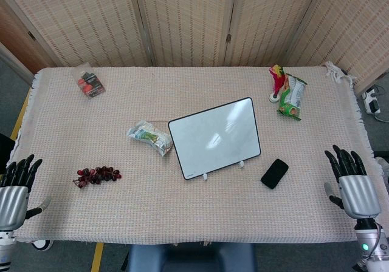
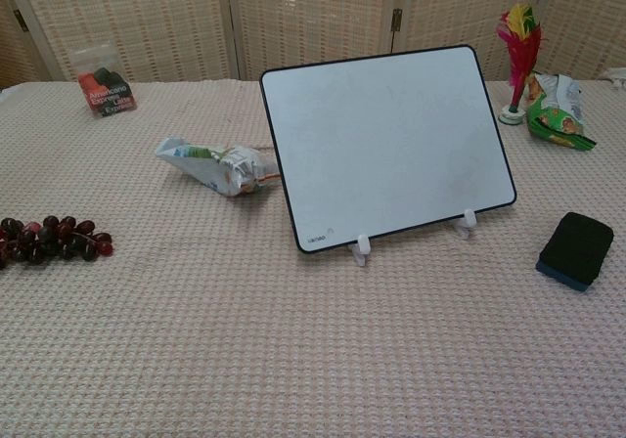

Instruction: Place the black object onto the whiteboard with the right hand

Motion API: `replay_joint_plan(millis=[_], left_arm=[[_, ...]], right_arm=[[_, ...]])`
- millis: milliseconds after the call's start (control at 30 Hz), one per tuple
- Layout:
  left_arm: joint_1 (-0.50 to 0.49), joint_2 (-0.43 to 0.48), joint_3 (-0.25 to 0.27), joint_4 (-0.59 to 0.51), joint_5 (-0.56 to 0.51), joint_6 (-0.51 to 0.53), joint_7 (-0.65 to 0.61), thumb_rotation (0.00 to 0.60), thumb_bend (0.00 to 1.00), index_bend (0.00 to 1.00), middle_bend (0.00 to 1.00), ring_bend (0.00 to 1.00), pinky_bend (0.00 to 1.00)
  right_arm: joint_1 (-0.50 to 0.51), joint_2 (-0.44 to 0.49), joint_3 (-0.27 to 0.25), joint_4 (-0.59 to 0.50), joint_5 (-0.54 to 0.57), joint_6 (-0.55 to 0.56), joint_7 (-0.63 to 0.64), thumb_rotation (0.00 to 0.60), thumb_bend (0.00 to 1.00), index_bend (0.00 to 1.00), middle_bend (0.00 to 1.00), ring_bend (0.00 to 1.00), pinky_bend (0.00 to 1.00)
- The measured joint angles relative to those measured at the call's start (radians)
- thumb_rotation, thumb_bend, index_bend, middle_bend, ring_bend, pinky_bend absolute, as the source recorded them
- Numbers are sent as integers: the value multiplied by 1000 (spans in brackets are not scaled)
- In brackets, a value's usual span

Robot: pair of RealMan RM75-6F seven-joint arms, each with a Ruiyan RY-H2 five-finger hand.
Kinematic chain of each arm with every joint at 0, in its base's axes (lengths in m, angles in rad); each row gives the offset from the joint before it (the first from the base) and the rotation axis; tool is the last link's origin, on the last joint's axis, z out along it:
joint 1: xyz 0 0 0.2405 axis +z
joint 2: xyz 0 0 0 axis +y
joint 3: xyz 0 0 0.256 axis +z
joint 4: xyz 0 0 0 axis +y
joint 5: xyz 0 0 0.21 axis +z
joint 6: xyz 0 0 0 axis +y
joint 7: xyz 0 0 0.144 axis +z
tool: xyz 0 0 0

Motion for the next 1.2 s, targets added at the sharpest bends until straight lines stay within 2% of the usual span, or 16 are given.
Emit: replay_joint_plan(millis=[333, 533, 600, 767, 1200], left_arm=[[-4, -3, -4, -2, -8, -9, 0, 600, 242, 0, 0, 0, 0], [-9, 0, -9, -3, -20, -20, -7, 600, 242, 0, 0, 0, 0], [-9, -1, -9, -5, -18, -18, -4, 600, 243, 0, 0, 0, 0], [-9, 1, -7, -10, -19, -22, -4, 600, 242, 0, 0, 0, 0], [-9, 8, -9, -10, -27, -26, -24, 600, 242, 0, 0, 0, 0]], right_arm=[[23, -6, 0, 10, 10, -49, -13, 600, 453, 0, 0, 0, 0], [79, -7, -5, 43, 17, -163, -27, 600, 453, 1, 0, 0, 0], [109, -11, -6, 59, 19, -216, -48, 600, 453, 33, 0, 0, 0], [174, -36, -5, 80, 32, -304, -143, 600, 453, 112, 0, 0, 0], [285, -115, 0, 52, 147, -449, -435, 600, 452, 133, 0, 0, 0]])
